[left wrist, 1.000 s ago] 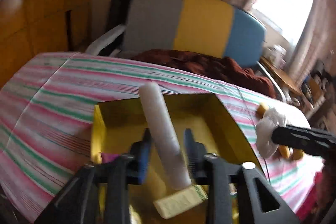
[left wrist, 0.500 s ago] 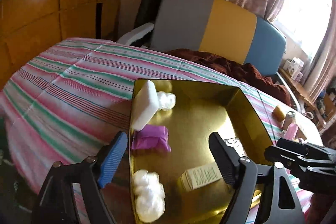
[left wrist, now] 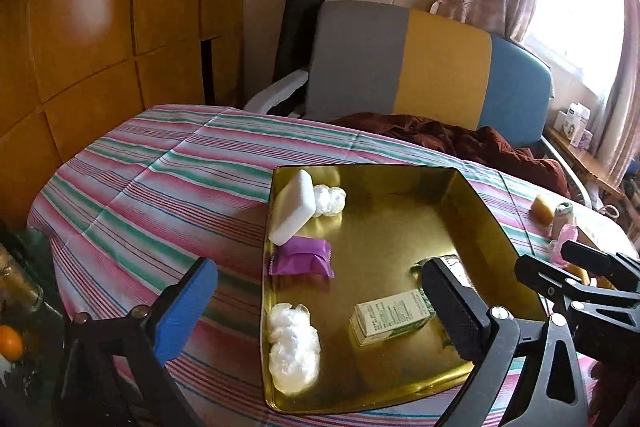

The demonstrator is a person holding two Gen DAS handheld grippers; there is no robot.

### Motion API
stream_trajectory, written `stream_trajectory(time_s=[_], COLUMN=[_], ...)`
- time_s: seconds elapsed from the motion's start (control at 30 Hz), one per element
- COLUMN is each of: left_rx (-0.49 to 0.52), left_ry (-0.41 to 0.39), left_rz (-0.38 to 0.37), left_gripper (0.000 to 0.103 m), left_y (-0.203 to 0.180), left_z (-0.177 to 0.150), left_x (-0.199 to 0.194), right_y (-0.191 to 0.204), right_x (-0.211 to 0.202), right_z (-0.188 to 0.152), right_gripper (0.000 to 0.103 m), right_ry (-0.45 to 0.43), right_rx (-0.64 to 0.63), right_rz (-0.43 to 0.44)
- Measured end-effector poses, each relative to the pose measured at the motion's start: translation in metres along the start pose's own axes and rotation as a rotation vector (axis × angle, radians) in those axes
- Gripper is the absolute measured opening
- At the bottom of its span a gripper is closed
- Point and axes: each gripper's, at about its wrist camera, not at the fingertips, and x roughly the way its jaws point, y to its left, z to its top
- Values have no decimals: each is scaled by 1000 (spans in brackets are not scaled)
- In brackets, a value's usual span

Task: Organize objects
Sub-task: 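Withdraw both tools from the gold tray, then move both tools back toward the remaining pile of items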

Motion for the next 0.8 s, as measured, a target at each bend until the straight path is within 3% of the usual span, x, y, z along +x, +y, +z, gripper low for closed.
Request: stream_trajectory(time_s=[0.8], left_rx=[157], left_ry=[32], left_rz=[-94], left_gripper=[103], left_y=[-54], left_z=[-14], left_x=[-4], right_y=[-36], right_x=[-5], right_z=[-16], right_gripper=[84], right_ry=[6], right_rx=[42], right_rz=[-56])
